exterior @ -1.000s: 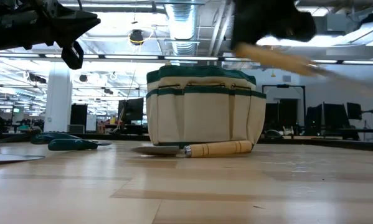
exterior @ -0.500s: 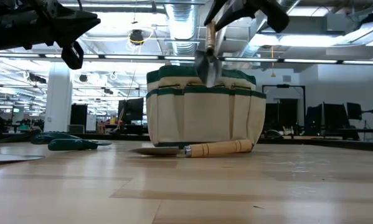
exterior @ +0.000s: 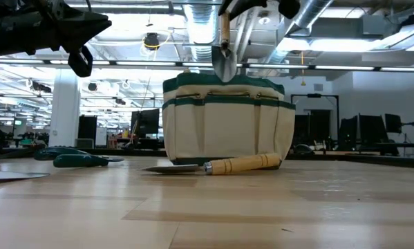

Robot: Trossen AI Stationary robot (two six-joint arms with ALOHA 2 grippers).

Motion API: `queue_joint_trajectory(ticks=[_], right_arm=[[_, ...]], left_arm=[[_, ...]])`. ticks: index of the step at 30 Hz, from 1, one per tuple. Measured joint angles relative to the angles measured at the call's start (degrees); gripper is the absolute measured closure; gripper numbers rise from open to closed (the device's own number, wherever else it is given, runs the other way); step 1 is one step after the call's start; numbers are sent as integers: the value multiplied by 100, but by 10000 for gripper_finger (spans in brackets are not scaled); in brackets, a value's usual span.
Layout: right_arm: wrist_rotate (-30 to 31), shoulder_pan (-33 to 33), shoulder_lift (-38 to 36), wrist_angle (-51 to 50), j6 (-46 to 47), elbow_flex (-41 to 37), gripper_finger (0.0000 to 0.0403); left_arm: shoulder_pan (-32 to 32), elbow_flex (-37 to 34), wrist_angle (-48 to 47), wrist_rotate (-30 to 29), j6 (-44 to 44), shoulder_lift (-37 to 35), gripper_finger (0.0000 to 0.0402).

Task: Pick & Place Garden tools in Gardening bag
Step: Put the right trowel into the gardening bag

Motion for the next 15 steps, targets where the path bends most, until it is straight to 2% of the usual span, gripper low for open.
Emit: queue_joint_trajectory(ticks=[8,15], right_arm=[[331,131,0,147,183,0,352],[367,449,-4,471,92,150,352]], left_arm=[[0,0,0,0,0,0,394],[0,0,0,0,0,0,394]])
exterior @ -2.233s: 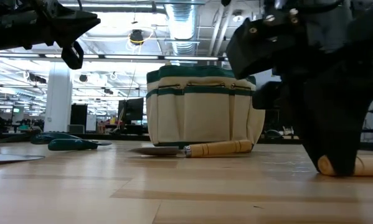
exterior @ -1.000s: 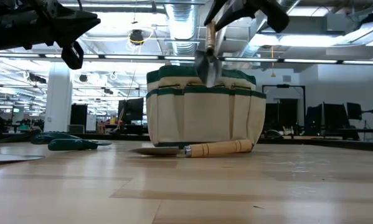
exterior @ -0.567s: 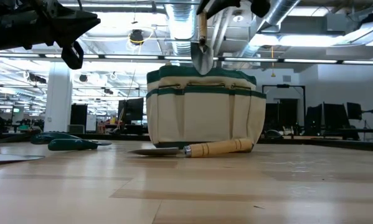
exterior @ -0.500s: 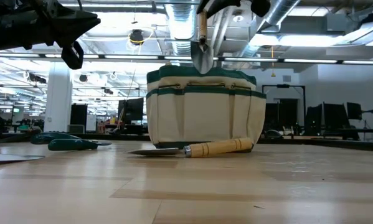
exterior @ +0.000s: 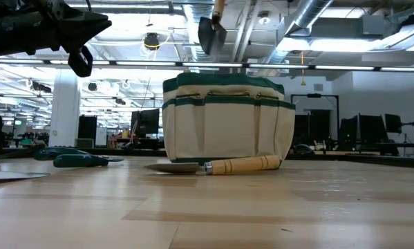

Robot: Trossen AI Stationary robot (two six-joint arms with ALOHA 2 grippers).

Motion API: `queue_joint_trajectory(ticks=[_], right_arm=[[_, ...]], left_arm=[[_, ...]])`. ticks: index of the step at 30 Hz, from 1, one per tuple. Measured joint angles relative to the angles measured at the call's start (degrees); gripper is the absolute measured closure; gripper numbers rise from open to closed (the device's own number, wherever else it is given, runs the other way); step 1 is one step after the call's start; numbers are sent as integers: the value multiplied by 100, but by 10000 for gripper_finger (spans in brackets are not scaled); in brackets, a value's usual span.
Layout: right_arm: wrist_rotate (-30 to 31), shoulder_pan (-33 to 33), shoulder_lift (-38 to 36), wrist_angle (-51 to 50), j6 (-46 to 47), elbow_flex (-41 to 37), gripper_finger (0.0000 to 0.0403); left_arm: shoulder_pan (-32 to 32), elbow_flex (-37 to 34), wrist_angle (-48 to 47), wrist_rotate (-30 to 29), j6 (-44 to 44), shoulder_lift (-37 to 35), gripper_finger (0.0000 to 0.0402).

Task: Pick & Place Garden tools in Gardening bag
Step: Put the right trowel into the gardening bag

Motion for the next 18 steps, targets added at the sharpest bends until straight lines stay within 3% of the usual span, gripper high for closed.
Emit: queue_joint_trajectory(ticks=[18], right_arm=[[69,31,337,-903,864,-2,352]], left_arm=[[2,0,0,-2,0,0,394]])
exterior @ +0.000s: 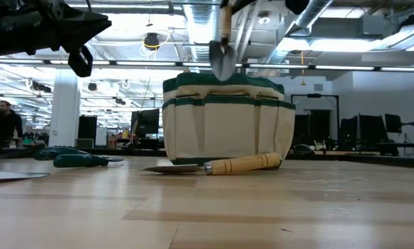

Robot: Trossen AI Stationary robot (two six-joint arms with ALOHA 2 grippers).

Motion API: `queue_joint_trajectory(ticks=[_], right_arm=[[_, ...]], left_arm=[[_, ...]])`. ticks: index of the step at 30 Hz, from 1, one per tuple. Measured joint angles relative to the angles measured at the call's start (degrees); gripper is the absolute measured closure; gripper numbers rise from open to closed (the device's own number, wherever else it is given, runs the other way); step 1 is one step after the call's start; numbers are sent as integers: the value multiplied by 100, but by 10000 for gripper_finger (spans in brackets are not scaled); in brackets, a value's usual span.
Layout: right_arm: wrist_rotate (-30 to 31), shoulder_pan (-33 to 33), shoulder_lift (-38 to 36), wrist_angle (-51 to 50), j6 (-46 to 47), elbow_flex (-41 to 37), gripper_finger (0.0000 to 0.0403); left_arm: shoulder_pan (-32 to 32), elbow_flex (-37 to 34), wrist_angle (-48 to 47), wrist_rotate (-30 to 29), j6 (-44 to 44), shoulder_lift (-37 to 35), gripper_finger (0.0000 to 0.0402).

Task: Pick & Place Garden tools in Gardening bag
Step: Put the right trowel into the gardening bag

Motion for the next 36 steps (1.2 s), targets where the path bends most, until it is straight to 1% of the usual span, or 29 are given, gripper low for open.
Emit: queue_joint_trajectory(ticks=[6,12,15,18,22,36], right_arm=[[23,-25,318,5,54,9,352],[114,-20,325,-179,-203,289,352],[214,-36,320,-504,-276,483,352],[42,-133,318,-896,-54,536,352],[-134,-247,323,-1116,45,536,352],[55,-368,384,-1125,7,541,352]], left_arm=[[0,0,2,0,0,-2,394],[-1,0,1,0,0,0,394],[-1,0,2,0,0,0,394],[-2,0,2,1,-1,-1,394],[-2,0,2,2,0,-2,394],[-1,0,2,1,-1,-1,394]])
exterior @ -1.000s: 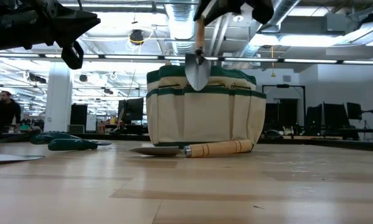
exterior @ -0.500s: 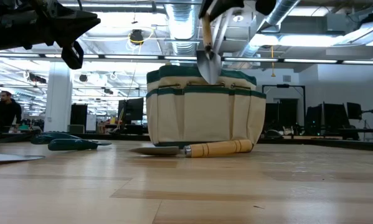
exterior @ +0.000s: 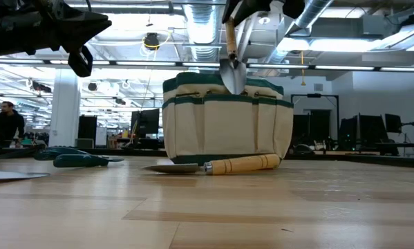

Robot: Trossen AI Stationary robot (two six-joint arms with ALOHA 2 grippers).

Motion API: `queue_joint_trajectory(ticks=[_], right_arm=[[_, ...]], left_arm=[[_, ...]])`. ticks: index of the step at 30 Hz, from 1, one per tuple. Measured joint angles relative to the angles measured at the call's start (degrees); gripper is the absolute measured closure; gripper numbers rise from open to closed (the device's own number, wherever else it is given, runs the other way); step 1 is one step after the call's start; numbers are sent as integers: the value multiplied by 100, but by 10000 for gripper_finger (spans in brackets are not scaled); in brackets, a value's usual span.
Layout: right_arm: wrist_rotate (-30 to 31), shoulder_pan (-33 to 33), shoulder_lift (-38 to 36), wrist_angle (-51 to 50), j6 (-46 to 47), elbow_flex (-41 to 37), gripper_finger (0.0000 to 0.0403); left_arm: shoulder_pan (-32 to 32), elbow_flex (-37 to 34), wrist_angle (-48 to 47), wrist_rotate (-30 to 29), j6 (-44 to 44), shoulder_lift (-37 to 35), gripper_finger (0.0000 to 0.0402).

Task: Pick & Place Garden tools in Gardening bag
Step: Put the right trowel into the gardening bag

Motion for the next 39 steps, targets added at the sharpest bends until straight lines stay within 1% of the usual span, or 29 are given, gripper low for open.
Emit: queue_joint_trajectory(ticks=[5,7,14,18,33,36,39], right_arm=[[32,-22,37,-10,-1,-5,352],[52,-36,157,98,-15,8,352],[-165,-52,466,203,31,-7,352],[-187,-5,631,289,44,-22,349],[-119,170,1050,258,-89,-21,346],[-168,182,1063,252,-166,-3,338],[-225,205,1079,252,-293,-4,316]], left_arm=[[1,0,0,0,0,1,394],[1,0,2,-1,0,-2,394],[1,0,2,-1,-1,-2,394],[1,0,2,-1,1,-2,394],[1,0,26,-1,-1,-2,394],[0,0,30,0,1,-2,394],[0,0,38,-1,1,0,394]])
